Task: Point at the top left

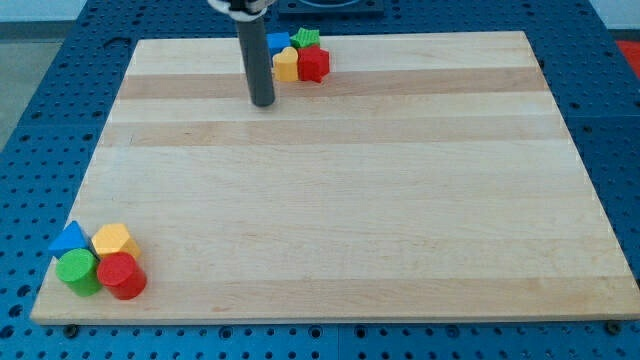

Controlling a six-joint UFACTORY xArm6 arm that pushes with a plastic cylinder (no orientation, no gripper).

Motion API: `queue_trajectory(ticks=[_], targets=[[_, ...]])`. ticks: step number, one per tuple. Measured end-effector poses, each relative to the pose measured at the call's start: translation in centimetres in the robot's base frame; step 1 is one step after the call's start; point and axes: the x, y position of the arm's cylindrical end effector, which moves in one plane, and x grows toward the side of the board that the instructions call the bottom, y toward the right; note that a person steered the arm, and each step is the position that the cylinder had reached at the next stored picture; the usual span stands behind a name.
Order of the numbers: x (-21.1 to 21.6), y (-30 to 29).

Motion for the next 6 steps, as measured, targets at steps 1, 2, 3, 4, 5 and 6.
queue_trajectory(ticks=[1,2,3,4,5,6], targets=[[5.5,-7.8],[5.7,-16.6],[4.6,-19.6],[3.2,-19.6],[-2.6,-19.6],[-6.2,-17.2]])
